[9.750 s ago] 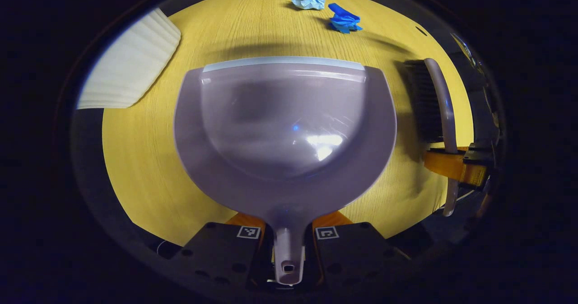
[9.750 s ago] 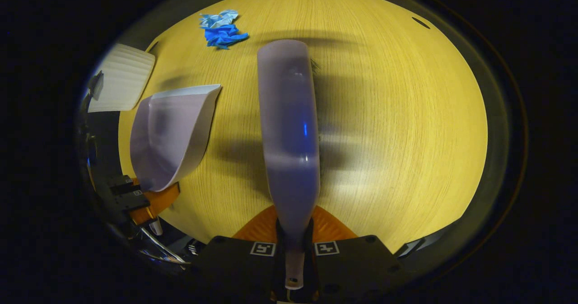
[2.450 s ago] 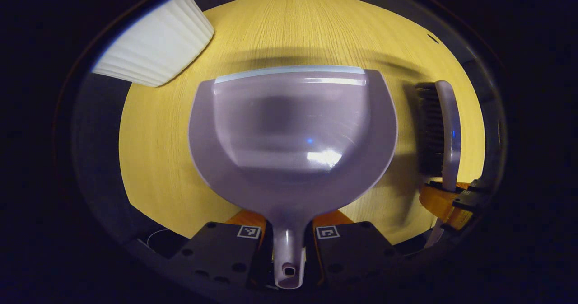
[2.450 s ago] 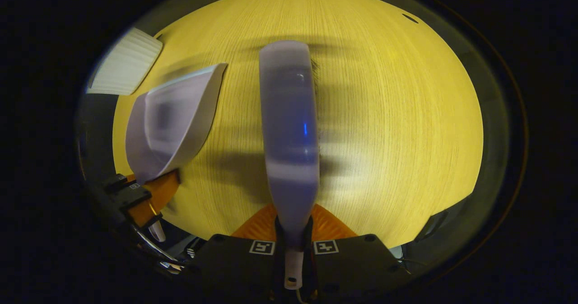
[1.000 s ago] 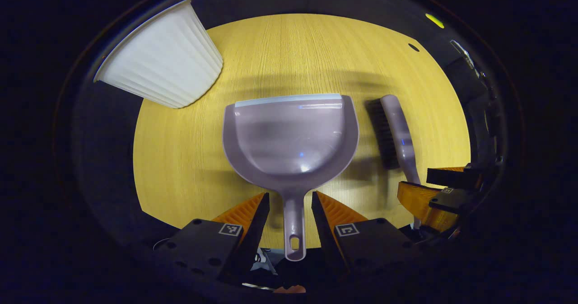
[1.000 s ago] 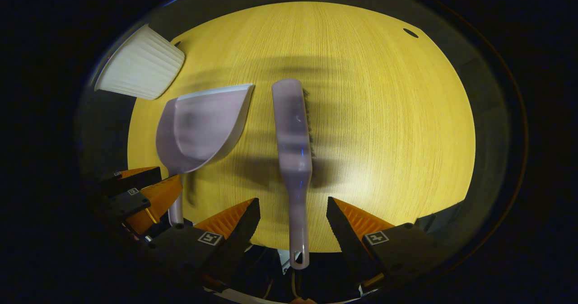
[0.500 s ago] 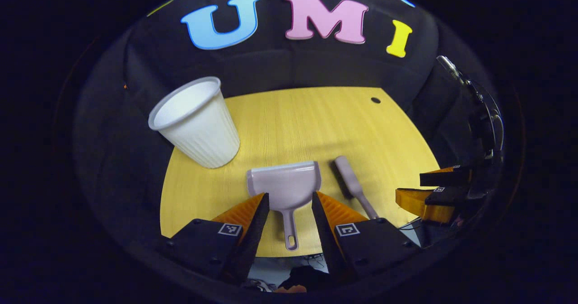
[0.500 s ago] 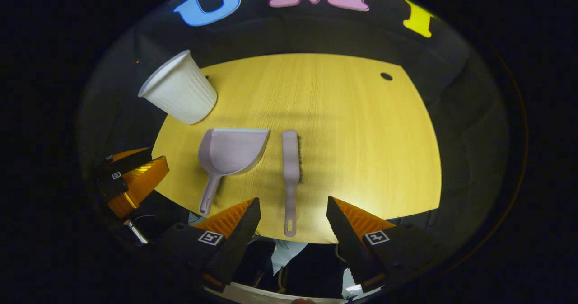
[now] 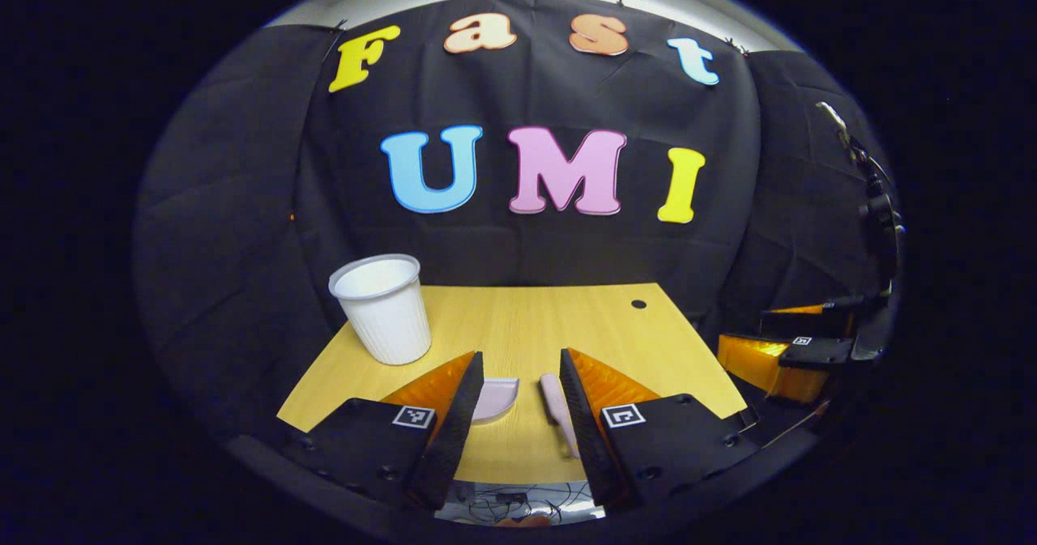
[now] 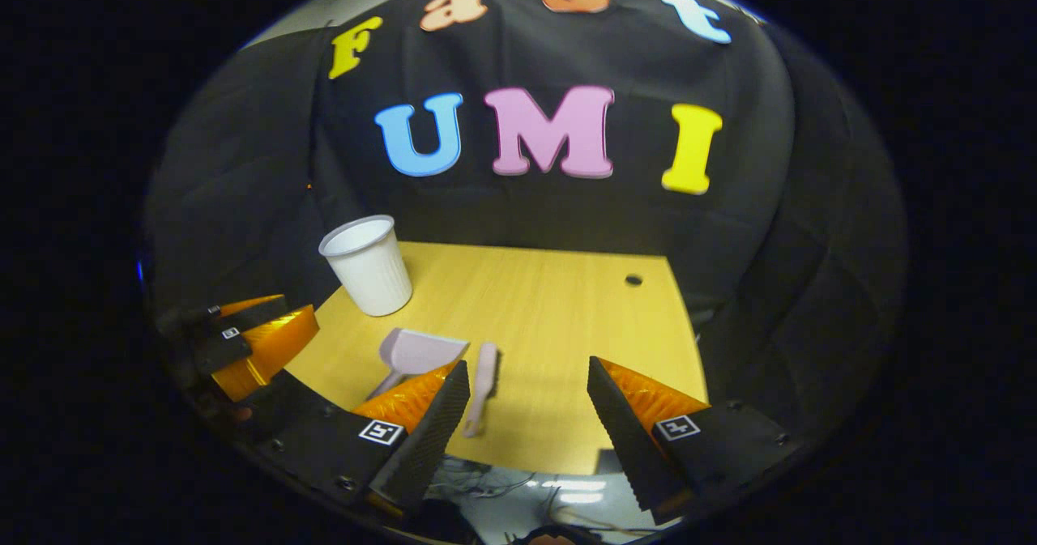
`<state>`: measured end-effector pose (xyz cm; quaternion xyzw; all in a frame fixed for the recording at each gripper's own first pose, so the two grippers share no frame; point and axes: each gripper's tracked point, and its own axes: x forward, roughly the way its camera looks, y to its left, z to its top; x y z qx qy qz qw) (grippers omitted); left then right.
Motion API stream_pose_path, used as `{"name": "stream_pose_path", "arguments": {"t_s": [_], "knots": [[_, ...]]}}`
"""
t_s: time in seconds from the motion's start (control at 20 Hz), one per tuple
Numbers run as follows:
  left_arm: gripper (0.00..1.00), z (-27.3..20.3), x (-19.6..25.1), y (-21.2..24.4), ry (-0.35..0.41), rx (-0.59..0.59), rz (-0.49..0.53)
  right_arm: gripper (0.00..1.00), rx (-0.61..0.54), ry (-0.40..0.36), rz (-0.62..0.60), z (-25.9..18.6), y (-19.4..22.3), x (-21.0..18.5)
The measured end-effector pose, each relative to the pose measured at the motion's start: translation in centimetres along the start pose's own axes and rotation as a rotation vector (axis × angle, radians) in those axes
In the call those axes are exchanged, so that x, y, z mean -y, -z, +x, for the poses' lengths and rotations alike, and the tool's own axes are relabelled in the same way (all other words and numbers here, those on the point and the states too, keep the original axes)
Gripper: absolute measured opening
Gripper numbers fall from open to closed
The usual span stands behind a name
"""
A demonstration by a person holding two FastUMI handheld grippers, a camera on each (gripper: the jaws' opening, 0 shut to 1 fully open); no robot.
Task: Pick up the small broom and dustpan from the desktop, sweep the trash into the dustpan with the broom, and then empty the trash into the garbage bin.
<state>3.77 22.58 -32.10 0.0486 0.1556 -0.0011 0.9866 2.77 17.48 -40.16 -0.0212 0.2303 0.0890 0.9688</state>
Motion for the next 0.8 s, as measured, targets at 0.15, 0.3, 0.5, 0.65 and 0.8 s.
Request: {"name": "stream_pose_path", "arguments": {"t_s": [0.15,0.3,0.5,0.65,0.8], "knots": [[0.58,-3.6,3.3,-1.4,-0.03,0.103,-0.012,0.96,0.21,0.018,-0.064,-4.4,-4.1,2.6],[0.57,-6.3,5.0,-3.9,-0.011,0.24,-0.056,0.96,0.393,0.06,-0.054,-7.7,-6.7,5.0],[0.59,-8.7,5.9,-4.9,0.022,0.341,-0.071,0.92,0.572,0.149,-0.005,-11.5,-8.2,8.1],[0.59,-9.6,5.5,-5.2,0.033,0.381,-0.083,0.92,0.562,0.201,-0.039,-10.3,-6.9,7.2],[0.6,-10.9,4.8,-5.5,0.049,0.431,-0.108,0.92,0.551,0.284,-0.026,-9.7,-6.9,7.9]]}}
